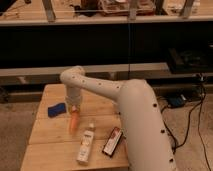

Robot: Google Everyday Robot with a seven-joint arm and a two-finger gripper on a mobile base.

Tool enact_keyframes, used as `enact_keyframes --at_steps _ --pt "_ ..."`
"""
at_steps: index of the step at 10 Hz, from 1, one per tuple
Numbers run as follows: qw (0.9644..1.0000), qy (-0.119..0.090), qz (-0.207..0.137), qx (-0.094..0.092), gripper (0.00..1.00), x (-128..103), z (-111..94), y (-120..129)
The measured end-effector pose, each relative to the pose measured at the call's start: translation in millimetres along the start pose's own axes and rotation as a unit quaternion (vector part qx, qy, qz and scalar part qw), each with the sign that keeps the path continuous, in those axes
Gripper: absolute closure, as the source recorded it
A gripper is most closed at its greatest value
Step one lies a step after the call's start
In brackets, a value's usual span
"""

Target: Place the pepper on the white sponge

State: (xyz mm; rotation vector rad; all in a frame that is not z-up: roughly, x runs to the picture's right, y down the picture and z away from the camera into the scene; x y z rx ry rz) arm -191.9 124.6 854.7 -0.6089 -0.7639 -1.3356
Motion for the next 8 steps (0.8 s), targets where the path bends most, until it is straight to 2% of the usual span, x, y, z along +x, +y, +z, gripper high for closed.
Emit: enact_keyframes --at_steps 2,4,8 --pt "1.0000 0.003 -0.001 0.005 0.98 9 -10 -12" --pt "0.9999 0.004 0.003 0.009 0.98 19 -16 -10" --pt "0.9998 0.013 -0.004 0.015 0.98 17 -11 -26"
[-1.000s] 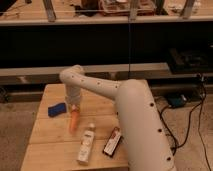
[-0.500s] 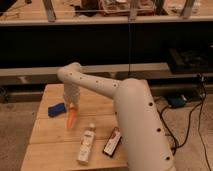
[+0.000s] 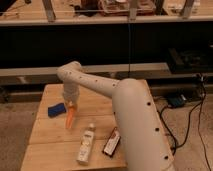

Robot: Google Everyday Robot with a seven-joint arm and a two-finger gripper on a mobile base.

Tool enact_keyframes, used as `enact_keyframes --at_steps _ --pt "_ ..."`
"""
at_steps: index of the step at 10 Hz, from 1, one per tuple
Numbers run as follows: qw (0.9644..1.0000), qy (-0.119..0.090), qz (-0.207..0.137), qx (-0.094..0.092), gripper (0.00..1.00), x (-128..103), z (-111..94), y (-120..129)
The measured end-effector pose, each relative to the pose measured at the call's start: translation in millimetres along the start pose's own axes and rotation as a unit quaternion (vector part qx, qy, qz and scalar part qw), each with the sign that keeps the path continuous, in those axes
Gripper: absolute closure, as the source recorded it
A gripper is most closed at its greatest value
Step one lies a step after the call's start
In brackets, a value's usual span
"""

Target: Place the pepper on the white sponge

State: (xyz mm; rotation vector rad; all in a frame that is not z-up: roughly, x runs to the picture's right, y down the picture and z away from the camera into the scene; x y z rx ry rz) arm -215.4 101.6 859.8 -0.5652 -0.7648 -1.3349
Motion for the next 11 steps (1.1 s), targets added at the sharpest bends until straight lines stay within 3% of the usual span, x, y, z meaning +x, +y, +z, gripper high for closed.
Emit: enact_keyframes --at_steps 11 --pt "0.9999 0.016 0.002 0.004 0.98 -2 -2 -23"
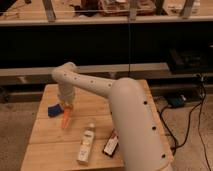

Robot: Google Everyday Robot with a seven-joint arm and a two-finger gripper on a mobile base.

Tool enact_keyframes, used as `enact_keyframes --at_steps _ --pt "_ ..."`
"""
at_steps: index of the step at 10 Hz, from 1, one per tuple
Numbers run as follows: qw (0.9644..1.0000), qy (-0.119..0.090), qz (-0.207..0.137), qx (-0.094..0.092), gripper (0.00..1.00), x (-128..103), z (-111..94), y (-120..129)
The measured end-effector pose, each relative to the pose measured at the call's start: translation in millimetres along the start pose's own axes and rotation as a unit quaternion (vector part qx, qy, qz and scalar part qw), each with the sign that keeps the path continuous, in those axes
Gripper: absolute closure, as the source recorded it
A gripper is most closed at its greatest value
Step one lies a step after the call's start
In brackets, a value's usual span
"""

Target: Place the pepper on the white sponge

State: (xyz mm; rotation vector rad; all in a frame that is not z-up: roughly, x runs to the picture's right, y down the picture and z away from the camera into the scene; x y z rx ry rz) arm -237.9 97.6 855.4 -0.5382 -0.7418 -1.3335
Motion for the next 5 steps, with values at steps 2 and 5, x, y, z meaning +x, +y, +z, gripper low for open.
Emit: enact_keyframes --at_steps 2,5 --pt "1.0000 0.001 0.002 0.000 0.98 -1.9 -0.1 -5.6" --pt "0.9999 0.005 0.009 0.004 0.98 0.5 -0.2 -5.3"
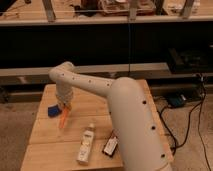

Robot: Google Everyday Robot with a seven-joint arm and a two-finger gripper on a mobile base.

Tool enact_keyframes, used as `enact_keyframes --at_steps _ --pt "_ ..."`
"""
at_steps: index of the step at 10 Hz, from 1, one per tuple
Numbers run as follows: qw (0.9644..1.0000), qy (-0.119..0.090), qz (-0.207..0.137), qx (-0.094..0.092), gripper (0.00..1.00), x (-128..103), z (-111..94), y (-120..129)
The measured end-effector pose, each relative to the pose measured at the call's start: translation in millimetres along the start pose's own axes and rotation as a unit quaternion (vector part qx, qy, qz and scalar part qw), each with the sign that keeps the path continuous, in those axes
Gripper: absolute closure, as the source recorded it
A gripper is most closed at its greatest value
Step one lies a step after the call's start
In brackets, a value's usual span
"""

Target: Place the pepper on the white sponge

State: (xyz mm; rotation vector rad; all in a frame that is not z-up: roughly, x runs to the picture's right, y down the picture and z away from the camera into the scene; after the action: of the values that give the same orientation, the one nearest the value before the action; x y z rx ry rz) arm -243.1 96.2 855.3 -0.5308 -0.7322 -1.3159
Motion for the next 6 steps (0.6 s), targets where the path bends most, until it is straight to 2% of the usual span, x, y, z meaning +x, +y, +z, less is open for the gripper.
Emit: enact_keyframes --at_steps 6 --pt "0.9999 0.001 0.011 0.010 0.98 4.4 -2.5 -8.9"
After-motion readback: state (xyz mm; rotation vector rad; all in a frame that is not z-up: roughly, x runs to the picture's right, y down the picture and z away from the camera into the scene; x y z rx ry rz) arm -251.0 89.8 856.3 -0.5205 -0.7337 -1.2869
